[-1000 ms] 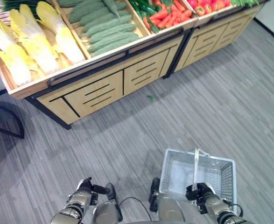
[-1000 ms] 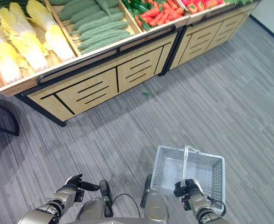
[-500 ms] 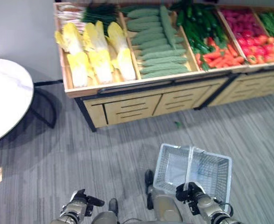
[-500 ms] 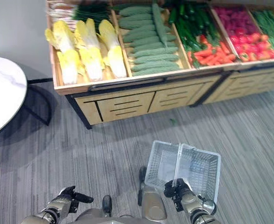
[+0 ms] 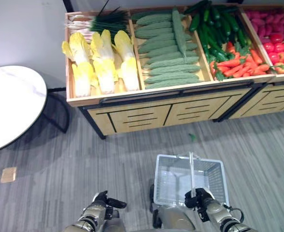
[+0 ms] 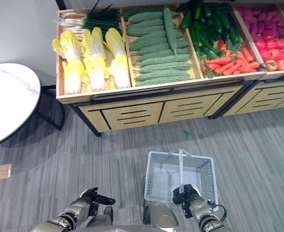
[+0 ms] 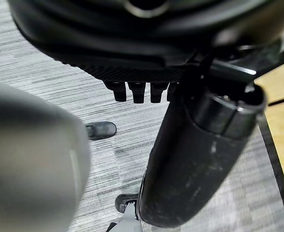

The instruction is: Get the vegetables into the basket

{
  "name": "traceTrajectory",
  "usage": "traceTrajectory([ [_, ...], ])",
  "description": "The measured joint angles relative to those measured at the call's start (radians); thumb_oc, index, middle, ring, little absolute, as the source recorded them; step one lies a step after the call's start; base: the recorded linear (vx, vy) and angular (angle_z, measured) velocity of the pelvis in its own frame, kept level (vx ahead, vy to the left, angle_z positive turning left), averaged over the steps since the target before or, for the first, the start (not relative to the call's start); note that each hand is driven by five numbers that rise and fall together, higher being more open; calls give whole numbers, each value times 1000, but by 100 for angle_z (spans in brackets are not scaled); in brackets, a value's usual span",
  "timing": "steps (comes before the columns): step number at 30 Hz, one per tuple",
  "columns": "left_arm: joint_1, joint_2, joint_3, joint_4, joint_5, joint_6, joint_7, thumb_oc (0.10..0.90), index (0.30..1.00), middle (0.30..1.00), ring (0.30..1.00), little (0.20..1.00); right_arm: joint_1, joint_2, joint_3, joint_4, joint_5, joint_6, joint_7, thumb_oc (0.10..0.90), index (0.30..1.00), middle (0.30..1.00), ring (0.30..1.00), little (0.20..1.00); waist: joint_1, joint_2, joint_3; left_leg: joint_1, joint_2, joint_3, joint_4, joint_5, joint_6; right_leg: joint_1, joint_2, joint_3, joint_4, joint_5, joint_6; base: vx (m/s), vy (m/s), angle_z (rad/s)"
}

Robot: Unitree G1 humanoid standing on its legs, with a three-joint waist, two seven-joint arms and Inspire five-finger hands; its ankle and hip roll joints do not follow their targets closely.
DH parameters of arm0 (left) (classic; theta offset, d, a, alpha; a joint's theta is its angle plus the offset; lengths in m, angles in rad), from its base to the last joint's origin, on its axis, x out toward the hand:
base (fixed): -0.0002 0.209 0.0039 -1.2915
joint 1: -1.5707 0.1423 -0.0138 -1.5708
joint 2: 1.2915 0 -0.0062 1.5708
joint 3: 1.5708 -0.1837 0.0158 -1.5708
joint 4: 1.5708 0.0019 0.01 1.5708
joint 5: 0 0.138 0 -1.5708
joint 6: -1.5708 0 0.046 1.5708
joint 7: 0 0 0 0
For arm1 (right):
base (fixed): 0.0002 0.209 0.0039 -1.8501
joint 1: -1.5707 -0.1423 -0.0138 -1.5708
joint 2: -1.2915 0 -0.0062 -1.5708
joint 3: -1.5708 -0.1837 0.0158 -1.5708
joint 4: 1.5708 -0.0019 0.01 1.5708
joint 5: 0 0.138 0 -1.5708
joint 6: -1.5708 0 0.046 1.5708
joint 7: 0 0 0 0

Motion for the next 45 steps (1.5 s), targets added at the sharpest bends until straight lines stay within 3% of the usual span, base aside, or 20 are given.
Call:
traceTrajectory([
  [2,0,1,1,1,-2,8,-5,900,1000,1000,1000,1000,-1,-1,12,1,-1,0,2,400,300,300,300,300,0,-11,6,-72,-4,9,106,25,-31,3,-8,-6,-4,-5,-7,33,-76,38],
  [4,-3,7,0,-2,-9,13,-6,900,1000,1000,1000,1000,-2,-4,21,7,-2,0,3,400,300,300,300,300,-1,-19,11,-93,2,35,122,27,-27,4,-9,-17,-8,-6,-9,72,-39,23],
  [5,-4,8,-2,-1,-9,12,-8,900,1000,1000,1000,1000,-2,-4,23,8,-6,-1,3,400,300,300,300,300,-5,-24,13,-93,5,70,93,27,-24,9,-9,-18,-21,-11,-10,92,-5,15],
  [6,-8,-11,-11,0,-7,11,-5,900,1000,1000,1000,1000,-15,-19,30,22,-18,-1,1,400,300,300,300,300,-2,5,12,-102,35,120,-70,61,-2,-6,25,-22,0,-64,9,191,26,19],
  [7,-15,-12,-13,-3,-8,10,-5,900,1000,1000,1000,1000,-14,-26,16,18,-15,-1,7,400,300,300,300,300,-3,29,12,-114,68,115,-124,61,-20,-52,38,-31,164,-108,-52,147,35,36],
  [8,-27,-13,-19,-7,-7,10,-6,900,1000,1000,1000,1000,-16,-25,-3,18,-12,3,7,400,300,300,300,300,-9,33,30,-120,83,101,-168,68,-33,-36,51,-14,172,-155,-97,235,99,55],
  [10,-51,15,-48,-45,4,7,-9,900,1000,1000,1000,1000,-27,-29,-16,25,-19,5,-2,400,300,300,300,300,5,5,63,-178,41,149,-239,114,-10,-31,55,48,113,-134,-26,185,106,24],
  [11,-46,21,-47,-42,4,7,-8,900,1000,1000,1000,1000,-41,-27,-14,41,-19,5,-1,400,300,300,300,300,8,-13,70,-184,31,167,-263,125,-4,-19,56,68,80,-133,-20,152,135,-33],
  [13,-39,21,-47,-40,3,6,-6,900,1000,1000,1000,1000,-47,-24,0,61,-22,6,0,400,300,300,300,300,19,-12,69,-172,36,184,-262,145,-18,21,62,55,18,-153,8,148,164,-60],
  [14,-16,9,-44,-45,3,2,-6,900,1000,1000,1000,1000,-42,-27,2,85,-22,8,4,400,300,300,300,300,41,32,46,-157,110,180,-249,140,-17,-13,98,35,116,-190,-16,136,207,-77],
  [15,-18,12,-44,-48,6,-2,-7,900,1000,1000,1000,1000,-32,-27,-3,78,-19,8,5,400,300,300,300,300,34,28,50,-142,126,178,-248,150,-18,-5,95,25,121,-153,-53,164,287,-75],
  [16,-22,15,-44,-44,5,0,-8,900,1000,1000,1000,1000,-31,-25,-2,72,-21,7,-2,400,300,300,300,300,23,29,47,-146,126,181,-239,147,-12,-9,94,36,114,-160,-40,70,152,-41],
  [18,-35,30,-39,-34,5,6,-8,900,1000,1000,1000,1000,-34,-29,6,59,-31,2,-1,400,300,300,300,300,25,-8,54,-145,68,191,-220,137,8,-26,60,83,101,-152,-26,47,136,-54],
  [20,-24,15,-38,-25,4,6,-11,900,1000,1000,1000,1000,-16,-42,-6,60,-30,7,0,400,300,300,300,300,2,3,48,-109,44,216,-241,153,36,-18,47,107,77,-114,-1,48,274,-41],
  [22,-30,18,-31,-28,3,1,-8,900,1000,1000,1000,1000,-13,-26,-14,51,-30,8,-2,400,300,300,300,300,10,-28,42,-109,-2,277,-256,149,85,-55,7,162,75,-98,46,50,265,-58],
  [28,-76,93,-26,-43,1,-5,3,900,1000,1000,1000,1000,-40,3,31,25,-54,9,-2,400,300,300,300,300,23,-87,32,-95,-113,334,-255,88,171,-50,-95,176,36,-30,114,92,273,-23],
  [32,-54,116,-27,-37,2,-4,3,900,1000,1000,1000,1000,-40,15,29,16,-56,6,1,400,300,300,300,300,27,-98,16,-41,-124,356,-256,52,192,-39,-108,161,100,-30,127,84,172,-15],
  [36,-39,119,-30,-37,2,5,3,900,1000,1000,1000,1000,-39,33,19,-3,-49,-1,-1,400,300,300,300,300,22,-112,3,-16,-141,347,-255,41,209,-120,-136,165,281,-97,194,97,62,7],
  [41,-38,115,-30,-21,2,11,5,900,1000,1000,1000,1000,-44,45,43,-16,-49,-6,1,400,300,300,300,300,22,-107,8,-3,-143,312,-255,35,220,-140,-142,184,142,-91,196,121,-16,19],
  [45,-20,119,-29,-24,2,9,5,900,1000,1000,1000,1000,-41,49,43,-16,-47,-17,-2,400,300,300,300,300,4,-115,12,46,-149,272,-256,25,217,-139,-142,139,26,7,197,80,-18,42],
])
